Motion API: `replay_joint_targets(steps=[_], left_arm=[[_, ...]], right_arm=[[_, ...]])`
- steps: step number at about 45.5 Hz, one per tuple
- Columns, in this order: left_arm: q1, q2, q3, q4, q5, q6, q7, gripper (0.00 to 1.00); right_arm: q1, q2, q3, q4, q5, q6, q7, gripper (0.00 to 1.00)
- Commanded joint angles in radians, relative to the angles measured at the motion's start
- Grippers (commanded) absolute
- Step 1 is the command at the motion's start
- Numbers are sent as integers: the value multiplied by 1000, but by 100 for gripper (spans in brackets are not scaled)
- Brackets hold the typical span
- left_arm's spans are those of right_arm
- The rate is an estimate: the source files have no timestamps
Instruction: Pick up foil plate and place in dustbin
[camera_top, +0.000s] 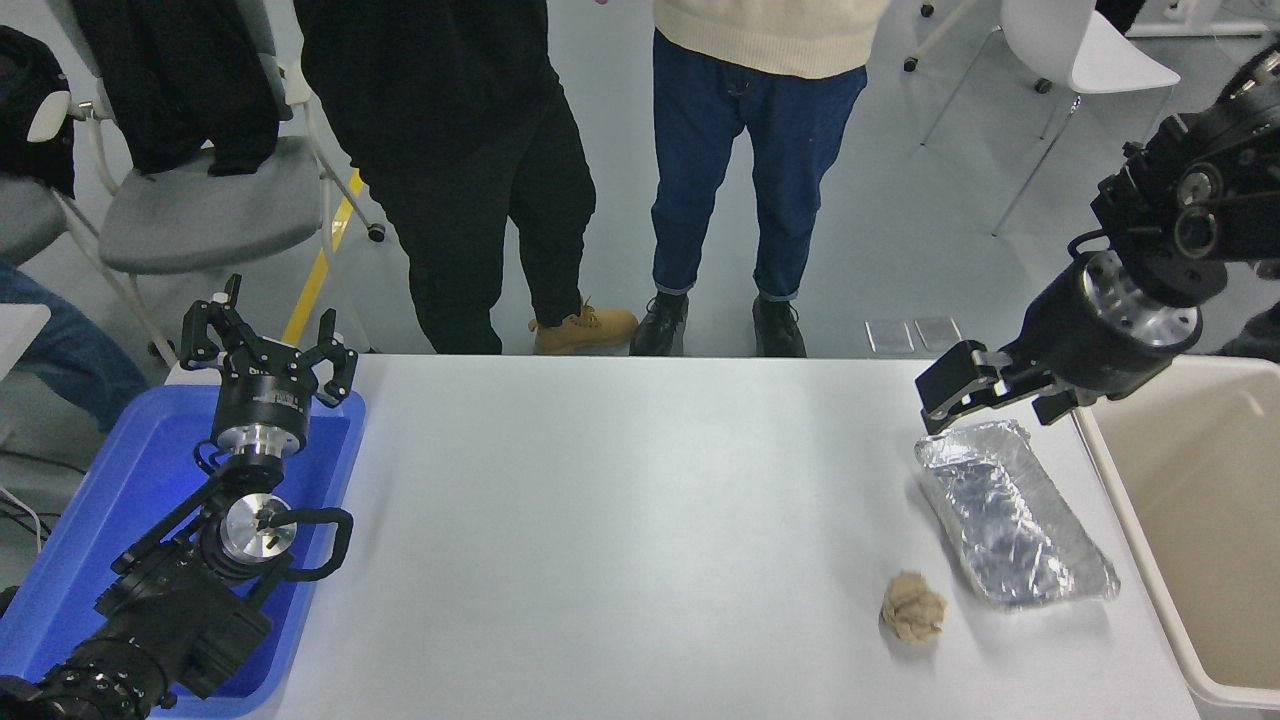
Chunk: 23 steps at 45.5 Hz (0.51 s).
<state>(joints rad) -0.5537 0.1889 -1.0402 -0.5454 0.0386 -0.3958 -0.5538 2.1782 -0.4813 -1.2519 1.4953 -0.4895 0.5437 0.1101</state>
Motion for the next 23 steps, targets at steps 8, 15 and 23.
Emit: replay_joint_targets(steps=[8, 15, 23], left_arm=[[0, 0, -1, -1, 0, 0, 0, 99], [0, 0, -1, 1, 0, 0, 2, 99], [0, 0, -1, -1, 0, 0, 2, 99]], right_arm=[[-572, -249, 313, -407, -478, -180, 6, 100], [-764, -238, 413, -523, -523, -267, 10, 100], [-972, -185, 531, -690, -529, -329, 11, 100]])
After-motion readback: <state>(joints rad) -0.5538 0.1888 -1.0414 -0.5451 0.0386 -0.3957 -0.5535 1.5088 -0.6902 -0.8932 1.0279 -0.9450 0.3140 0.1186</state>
